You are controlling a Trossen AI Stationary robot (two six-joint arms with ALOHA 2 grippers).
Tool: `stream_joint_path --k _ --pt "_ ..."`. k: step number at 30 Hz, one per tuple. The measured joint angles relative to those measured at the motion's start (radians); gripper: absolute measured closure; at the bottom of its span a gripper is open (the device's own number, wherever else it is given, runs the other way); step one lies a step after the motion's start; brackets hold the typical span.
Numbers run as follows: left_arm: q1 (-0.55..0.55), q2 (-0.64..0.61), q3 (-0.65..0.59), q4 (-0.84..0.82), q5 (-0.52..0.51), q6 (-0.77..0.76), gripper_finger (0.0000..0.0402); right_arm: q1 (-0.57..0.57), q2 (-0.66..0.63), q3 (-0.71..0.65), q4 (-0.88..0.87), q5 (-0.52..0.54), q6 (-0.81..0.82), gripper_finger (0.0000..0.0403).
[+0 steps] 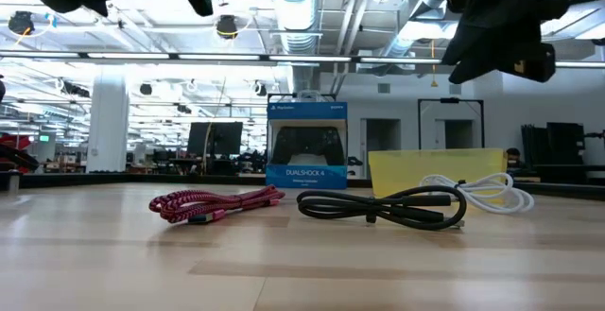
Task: Pick and place USB-C Cables
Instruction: Put the blue charger cable into the yellow bin
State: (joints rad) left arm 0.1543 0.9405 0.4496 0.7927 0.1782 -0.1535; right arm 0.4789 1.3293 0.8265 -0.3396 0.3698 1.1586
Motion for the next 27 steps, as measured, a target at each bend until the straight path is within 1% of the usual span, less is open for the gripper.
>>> stream_joint_path --k 4,6,9,12,16,18,21,24,25,27 --pt "0.0 0.038 0.0 0.029 -0.038 0.006 0.0398 -0.012 0.0 0.0 0.023 0.0 -0.051 0.0269" --pt "0.004 0.084 0.002 0.083 -0.053 0.007 0.0398 -0.021 0.0 0.0 0.035 0.0 -0.08 0.0269" --pt "0.026 0.172 0.048 0.163 -0.036 0.004 0.0398 -0.04 0.0 0.0 0.044 0.0 -0.097 0.0269" --pt "0.052 0.278 0.125 0.173 0.017 0.0 0.0398 -0.059 0.0 0.0 0.051 0.0 -0.096 0.0269" --pt "0.077 0.43 0.258 0.175 0.111 -0.011 0.0398 -0.08 0.0 0.0 0.138 0.001 -0.094 0.0269" --pt "0.086 0.505 0.33 0.176 0.161 -0.017 0.0398 -0.09 -0.001 0.0 0.188 0.024 -0.094 0.0269" --pt "0.097 0.626 0.434 0.246 0.226 -0.049 0.0397 -0.088 -0.022 0.0 0.216 0.068 -0.103 0.0269" --pt "0.117 0.745 0.534 0.34 0.295 -0.128 0.0397 -0.075 -0.061 0.0 0.168 0.089 -0.115 0.0269" --pt "0.126 0.784 0.566 0.363 0.314 -0.16 0.0397 -0.065 -0.079 0.0 0.138 0.11 -0.12 0.0269" --pt "0.137 0.856 0.623 0.391 0.351 -0.224 0.0397 -0.04 -0.136 0.0 0.071 0.184 -0.153 0.0269"
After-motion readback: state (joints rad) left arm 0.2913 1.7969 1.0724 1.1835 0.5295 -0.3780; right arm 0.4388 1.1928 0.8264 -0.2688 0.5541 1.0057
